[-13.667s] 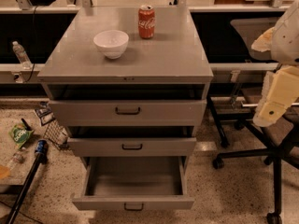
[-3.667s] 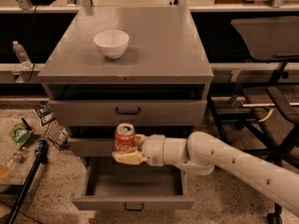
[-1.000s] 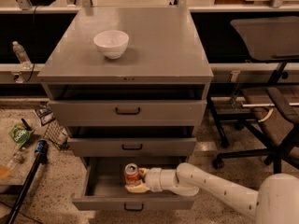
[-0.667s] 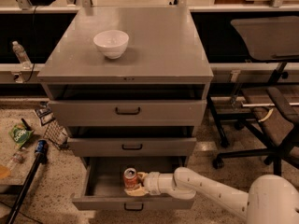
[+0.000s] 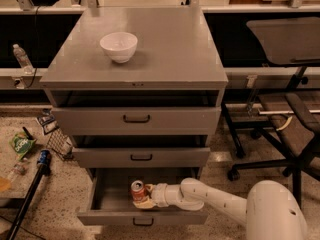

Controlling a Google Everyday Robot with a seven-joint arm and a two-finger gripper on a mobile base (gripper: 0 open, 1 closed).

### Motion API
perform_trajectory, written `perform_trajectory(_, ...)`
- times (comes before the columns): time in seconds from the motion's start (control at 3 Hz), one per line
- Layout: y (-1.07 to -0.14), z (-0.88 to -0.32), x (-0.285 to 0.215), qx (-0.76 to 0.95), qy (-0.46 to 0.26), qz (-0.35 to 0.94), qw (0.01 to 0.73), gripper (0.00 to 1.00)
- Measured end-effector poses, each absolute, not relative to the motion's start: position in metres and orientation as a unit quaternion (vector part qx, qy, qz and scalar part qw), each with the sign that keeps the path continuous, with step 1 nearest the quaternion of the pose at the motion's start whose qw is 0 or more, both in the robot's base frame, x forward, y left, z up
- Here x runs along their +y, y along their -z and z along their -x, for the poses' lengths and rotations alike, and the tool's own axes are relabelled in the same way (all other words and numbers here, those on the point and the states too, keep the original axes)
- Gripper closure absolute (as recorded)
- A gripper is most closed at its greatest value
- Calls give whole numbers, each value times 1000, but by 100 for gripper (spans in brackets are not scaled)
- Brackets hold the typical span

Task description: Place coke can into bottom drawer

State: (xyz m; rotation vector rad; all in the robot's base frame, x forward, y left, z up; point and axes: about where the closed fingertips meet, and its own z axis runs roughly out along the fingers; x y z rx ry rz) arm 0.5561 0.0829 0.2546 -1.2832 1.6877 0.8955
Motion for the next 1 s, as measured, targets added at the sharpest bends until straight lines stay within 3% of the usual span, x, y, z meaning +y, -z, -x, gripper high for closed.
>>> perform_trajectory(1.0,-170,-605,82,674,-342,522,395,97)
